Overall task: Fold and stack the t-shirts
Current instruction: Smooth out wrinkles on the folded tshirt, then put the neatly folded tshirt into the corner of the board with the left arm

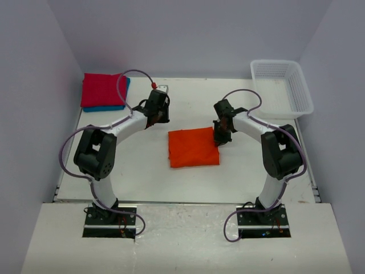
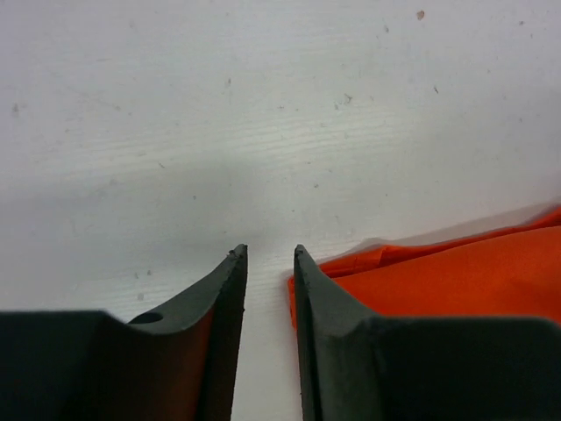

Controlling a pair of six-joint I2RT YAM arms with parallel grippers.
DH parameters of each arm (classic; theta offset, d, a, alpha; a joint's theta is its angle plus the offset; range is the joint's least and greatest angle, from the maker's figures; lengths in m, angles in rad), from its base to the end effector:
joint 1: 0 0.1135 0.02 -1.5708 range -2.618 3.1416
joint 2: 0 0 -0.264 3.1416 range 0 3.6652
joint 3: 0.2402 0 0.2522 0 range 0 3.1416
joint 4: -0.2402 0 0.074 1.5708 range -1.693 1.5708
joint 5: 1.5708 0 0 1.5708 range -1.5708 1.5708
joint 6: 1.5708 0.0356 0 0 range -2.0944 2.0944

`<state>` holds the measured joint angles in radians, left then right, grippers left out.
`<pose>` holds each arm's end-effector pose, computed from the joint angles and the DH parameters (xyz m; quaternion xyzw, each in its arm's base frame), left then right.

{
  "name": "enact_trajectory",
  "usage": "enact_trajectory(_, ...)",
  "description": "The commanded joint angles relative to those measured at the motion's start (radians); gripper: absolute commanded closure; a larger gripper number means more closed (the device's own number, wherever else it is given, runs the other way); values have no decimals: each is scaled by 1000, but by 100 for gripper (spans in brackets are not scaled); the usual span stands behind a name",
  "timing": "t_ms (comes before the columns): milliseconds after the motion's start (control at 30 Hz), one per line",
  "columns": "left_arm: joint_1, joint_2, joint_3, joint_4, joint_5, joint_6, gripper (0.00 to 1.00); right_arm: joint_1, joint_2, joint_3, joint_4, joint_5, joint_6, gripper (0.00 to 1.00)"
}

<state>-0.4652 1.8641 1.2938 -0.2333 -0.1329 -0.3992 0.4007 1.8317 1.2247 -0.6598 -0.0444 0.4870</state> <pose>0.3692 -0.1801 0.2058 0.0057 0.9256 -0.1005 0.3649 0.3275 0.1404 0.1736 0.0393 0.9875 0.0848 0.1273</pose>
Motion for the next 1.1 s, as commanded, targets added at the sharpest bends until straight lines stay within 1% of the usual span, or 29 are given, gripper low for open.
enact_trajectory(0,8,-92,3,-55,-105,-7,69,-2,-5,45,-21,64,-16,98)
enact_trajectory(33,8,-106,-11,-60,-103,-15,66,-3,-5,45,-21,60,-18,95)
enact_trajectory(67,8,-127,-37,-66,-94,-21,61,-3,-8,47,-18,55,-18,89)
enact_trajectory(133,10,-150,-71,-60,-39,-29,58,-3,-31,33,-8,51,-27,79)
enact_trajectory(167,10,-164,-123,-46,-10,-36,57,-3,-41,27,-3,51,-27,71)
enact_trajectory(200,10,-196,-152,-29,46,-43,56,-3,-54,16,2,57,-27,67)
enact_trajectory(267,10,-247,-238,9,99,-68,52,-3,-84,13,-4,64,-30,60)
enact_trajectory(400,16,-331,-370,74,124,-101,49,16,-138,21,-17,58,-33,57)
enact_trajectory(467,22,-386,-421,113,131,-119,51,29,-152,41,-26,51,-37,59)
enact_trajectory(500,29,-404,-473,135,162,-125,55,42,-152,48,-26,23,-44,75)
enact_trajectory(533,34,-422,-497,175,176,-144,57,46,-146,61,-29,-1,-45,83)
enact_trajectory(567,40,-445,-519,198,224,-151,57,49,-135,79,-23,-30,-44,91)
enact_trajectory(600,52,-453,-557,265,261,-156,57,52,-123,90,-18,-99,-45,100)
enact_trajectory(633,59,-456,-571,287,288,-170,55,56,-111,101,-14,-130,-45,100)
enact_trajectory(667,60,-457,-586,308,344,-176,53,59,-100,116,2,-158,-44,100)
enact_trajectory(733,77,-450,-629,396,419,-200,50,73,-45,140,2,-224,-42,100)
enact_trajectory(767,85,-448,-646,426,481,-211,49,85,-25,159,6,-245,-39,100)
enact_trajectory(833,88,-435,-685,504,551,-236,44,93,35,174,14,-290,-30,100)
enact_trajectory(967,103,-408,-721,566,605,-256,41,101,98,167,45,-324,-10,100)
enact_trajectory(1000,108,-404,-728,581,613,-260,37,101,104,164,49,-327,-8,100)
enact_trajectory(1067,122,-391,-754,612,650,-277,35,102,123,164,51,-327,-10,100)
